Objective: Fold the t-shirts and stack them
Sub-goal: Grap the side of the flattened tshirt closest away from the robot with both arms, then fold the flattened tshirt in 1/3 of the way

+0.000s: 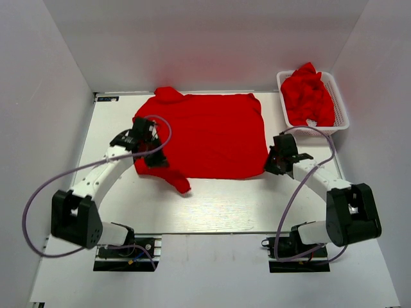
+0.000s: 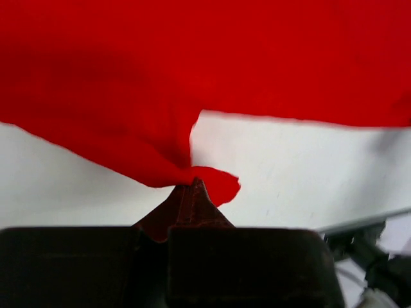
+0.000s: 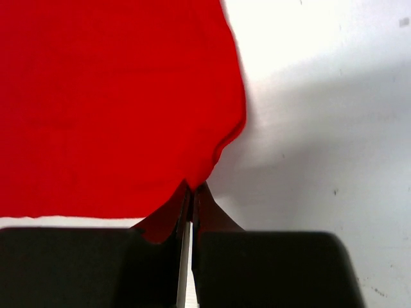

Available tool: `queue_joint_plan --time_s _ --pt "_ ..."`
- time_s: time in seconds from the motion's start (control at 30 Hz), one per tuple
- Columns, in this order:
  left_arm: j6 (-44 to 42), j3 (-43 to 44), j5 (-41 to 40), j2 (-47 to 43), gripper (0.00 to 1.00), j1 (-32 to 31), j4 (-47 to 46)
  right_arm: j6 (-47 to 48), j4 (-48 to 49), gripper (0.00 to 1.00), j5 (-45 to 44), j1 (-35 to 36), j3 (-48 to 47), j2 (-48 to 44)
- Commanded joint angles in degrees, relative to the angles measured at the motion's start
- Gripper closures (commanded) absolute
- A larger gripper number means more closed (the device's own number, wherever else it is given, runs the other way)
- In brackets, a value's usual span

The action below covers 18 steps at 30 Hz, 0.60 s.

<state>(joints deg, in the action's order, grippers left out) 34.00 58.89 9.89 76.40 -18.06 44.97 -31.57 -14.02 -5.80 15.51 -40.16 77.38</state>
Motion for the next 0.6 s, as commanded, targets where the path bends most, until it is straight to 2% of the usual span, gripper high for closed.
queue_joint_plan --time_s 0.0,0.23,0.57 --pt "-2.0 7.7 -5.7 3.8 1.00 0.4 -3.0 2.1 -1.7 1.00 -1.1 0.0 -5.2 1.9" --pt "-4.0 17.4 -12.7 11.9 1.00 2.1 -6.8 4.1 -7.6 1.00 -4.6 -0.1 -16.0 8.7" --pt "-13.1 20.9 -10.5 16.4 1.00 3.8 -20.0 8.2 -11.9 1.00 -7.1 -0.3 -28.5 16.7"
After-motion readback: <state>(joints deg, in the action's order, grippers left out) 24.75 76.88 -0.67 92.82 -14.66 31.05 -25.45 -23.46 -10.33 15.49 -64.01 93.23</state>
